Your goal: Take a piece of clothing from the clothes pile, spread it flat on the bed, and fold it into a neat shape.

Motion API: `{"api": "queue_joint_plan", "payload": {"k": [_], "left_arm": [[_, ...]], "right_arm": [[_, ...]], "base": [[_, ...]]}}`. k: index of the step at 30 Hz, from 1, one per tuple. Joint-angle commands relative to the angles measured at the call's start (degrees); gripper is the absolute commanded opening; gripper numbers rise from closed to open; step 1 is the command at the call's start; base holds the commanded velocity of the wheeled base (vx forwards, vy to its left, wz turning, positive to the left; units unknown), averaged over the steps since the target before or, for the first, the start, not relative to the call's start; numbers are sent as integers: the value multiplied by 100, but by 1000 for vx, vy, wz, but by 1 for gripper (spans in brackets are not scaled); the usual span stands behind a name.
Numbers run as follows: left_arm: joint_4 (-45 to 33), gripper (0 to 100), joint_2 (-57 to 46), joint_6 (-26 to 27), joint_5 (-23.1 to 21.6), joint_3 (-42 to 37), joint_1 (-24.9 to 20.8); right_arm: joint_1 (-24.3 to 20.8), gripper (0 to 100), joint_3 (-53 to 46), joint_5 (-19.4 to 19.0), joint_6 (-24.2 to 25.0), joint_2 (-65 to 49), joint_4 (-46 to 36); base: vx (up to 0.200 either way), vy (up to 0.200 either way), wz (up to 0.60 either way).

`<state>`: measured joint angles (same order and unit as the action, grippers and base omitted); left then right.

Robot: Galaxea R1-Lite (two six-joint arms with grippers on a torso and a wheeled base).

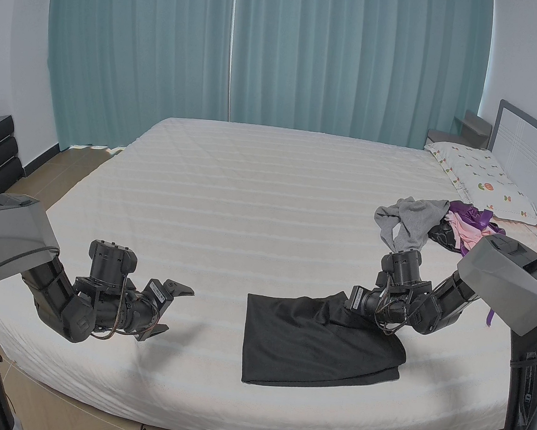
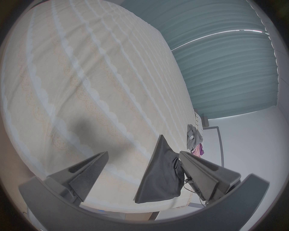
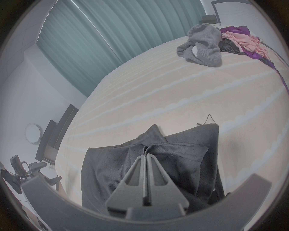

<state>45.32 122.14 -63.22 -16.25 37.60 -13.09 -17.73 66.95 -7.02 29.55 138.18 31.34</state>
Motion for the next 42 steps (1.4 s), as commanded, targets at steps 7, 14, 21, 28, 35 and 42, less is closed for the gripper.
{"api": "queue_joint_plan", "payload": {"k": [7, 14, 21, 28, 35, 42], "left_arm": [[3, 100, 12, -6, -1, 2, 0], [3, 100, 12, 3, -1, 2, 0], [3, 100, 12, 3, -1, 2, 0], [-6, 100, 12, -6, -1, 2, 0], [3, 100, 12, -6, -1, 2, 0], [-6, 100, 12, 3, 8, 2, 0]], "right_arm": [[595, 0, -138, -36, 341, -353, 30], [920, 0, -156, -27, 763, -362, 30], [1157, 0, -156, -1, 842, -204, 12], [1263, 0, -174, -1, 833, -72, 12], [1351, 0, -156, -45, 833, 25, 12], [1359, 100, -279, -142, 842, -107, 30]], "base": [[0, 0, 0], [0, 0, 0], [0, 0, 0], [0, 0, 0], [0, 0, 0], [0, 0, 0]]}}
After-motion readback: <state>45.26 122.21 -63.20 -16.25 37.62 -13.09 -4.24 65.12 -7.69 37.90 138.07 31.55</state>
